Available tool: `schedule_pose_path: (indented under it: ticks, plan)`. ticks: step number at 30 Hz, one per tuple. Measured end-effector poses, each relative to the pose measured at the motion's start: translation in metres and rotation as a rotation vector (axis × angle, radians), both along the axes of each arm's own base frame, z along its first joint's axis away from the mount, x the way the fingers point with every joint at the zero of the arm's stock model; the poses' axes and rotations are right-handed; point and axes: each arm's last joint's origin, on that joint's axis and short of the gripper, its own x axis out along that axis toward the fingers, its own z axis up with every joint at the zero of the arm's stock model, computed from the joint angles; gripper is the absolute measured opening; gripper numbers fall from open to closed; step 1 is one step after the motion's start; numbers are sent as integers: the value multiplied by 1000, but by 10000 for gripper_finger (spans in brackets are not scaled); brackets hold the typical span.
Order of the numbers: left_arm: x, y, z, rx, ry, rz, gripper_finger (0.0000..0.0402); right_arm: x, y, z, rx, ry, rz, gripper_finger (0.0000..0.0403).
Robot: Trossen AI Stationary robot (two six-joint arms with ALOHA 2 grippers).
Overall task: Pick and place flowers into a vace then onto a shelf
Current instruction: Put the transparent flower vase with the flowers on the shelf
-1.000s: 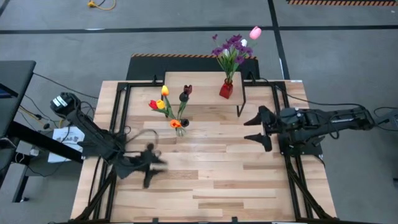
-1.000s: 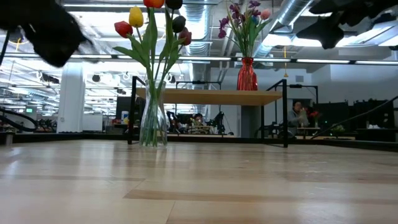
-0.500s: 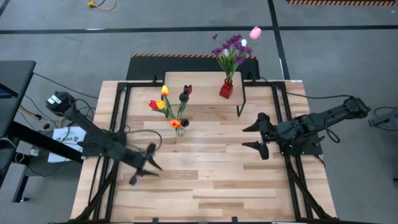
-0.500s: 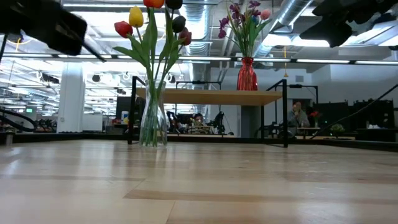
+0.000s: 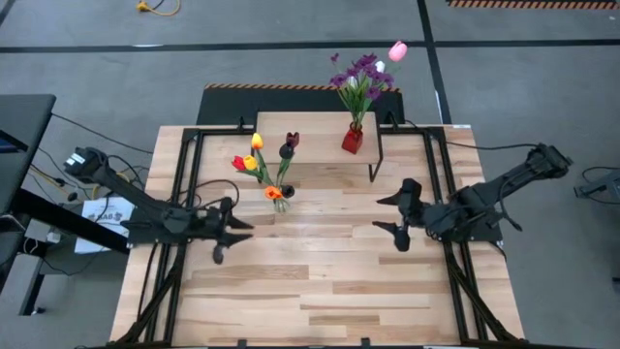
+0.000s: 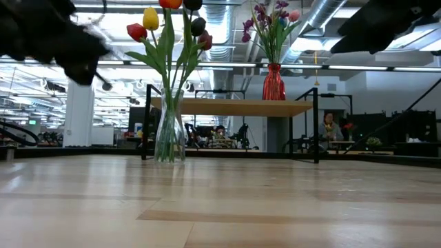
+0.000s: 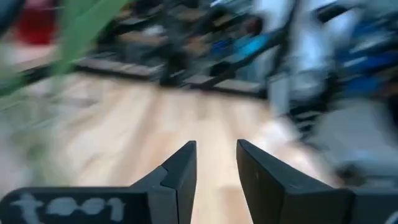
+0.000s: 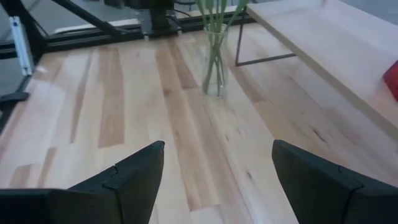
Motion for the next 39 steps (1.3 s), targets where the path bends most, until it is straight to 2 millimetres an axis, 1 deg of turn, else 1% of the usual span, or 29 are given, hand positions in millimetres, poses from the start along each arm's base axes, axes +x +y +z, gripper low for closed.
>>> schedule_pose_path:
  ticks: [3, 6, 13, 17, 23, 28, 31, 34, 37, 39]
  plan:
    - [4, 4, -10, 26, 62, 151, 103, 2, 1, -2, -13, 8, -16, 292]
    - [9, 6, -15, 12, 87, 248, 103, 3, 1, -3, -19, 14, -21, 292]
    - [21, 11, -27, 14, 119, 330, 103, 2, 1, -3, -21, 14, -22, 292]
    - [28, 16, -30, -12, 103, 378, 103, 2, 1, -3, -21, 15, -22, 292]
    - [35, 16, -31, -15, 98, 373, 103, 2, 1, -4, -24, 20, -22, 292]
    - [50, 9, -27, 69, 121, 343, 103, 8, 4, -9, -37, 45, -22, 292]
    - [56, 3, -27, 143, 157, 275, 103, 18, 9, -16, -43, 58, -21, 292]
    - [57, -5, -26, 169, 185, 221, 103, 30, 20, -25, -54, 66, 3, 292]
    - [52, -13, -26, 188, 219, 174, 103, 41, 33, -35, -96, 73, 49, 292]
    - [47, -18, -25, 171, 232, 145, 103, 50, 38, -42, -131, 61, 47, 292]
